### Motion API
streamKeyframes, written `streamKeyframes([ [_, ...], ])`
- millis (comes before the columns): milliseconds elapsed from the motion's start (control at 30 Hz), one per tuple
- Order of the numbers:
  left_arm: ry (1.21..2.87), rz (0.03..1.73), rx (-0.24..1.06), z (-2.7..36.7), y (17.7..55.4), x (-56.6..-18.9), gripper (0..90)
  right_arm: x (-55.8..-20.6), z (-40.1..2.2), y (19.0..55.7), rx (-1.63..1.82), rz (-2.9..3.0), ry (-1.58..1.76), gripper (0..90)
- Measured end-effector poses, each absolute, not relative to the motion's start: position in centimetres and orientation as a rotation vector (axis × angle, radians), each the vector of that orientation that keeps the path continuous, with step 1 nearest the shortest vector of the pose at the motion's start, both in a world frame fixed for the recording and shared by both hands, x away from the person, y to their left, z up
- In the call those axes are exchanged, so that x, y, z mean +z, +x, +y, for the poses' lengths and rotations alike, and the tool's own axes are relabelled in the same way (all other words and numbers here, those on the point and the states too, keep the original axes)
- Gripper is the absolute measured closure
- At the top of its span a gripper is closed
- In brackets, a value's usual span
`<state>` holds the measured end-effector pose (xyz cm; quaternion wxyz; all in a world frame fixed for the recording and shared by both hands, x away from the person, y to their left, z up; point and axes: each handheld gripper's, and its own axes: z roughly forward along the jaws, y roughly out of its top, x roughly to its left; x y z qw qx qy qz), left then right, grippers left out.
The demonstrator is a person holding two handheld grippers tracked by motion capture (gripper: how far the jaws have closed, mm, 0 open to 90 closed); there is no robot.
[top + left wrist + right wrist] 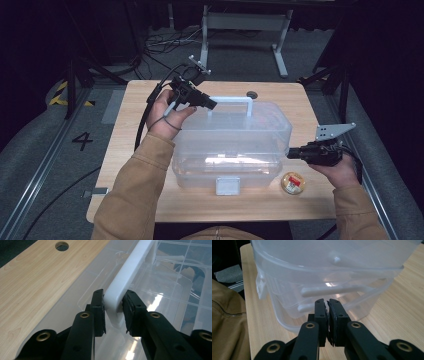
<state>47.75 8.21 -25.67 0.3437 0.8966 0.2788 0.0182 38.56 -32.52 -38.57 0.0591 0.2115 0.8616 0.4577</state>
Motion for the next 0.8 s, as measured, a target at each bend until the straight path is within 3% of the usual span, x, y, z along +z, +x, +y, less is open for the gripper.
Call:
streamKeyframes([
  [800,2.318,0.730,0.035,8.31,47.97,-25.71,71.9,-37.91,-31.44,37.84,1.445,2.536,0.571,89.5],
])
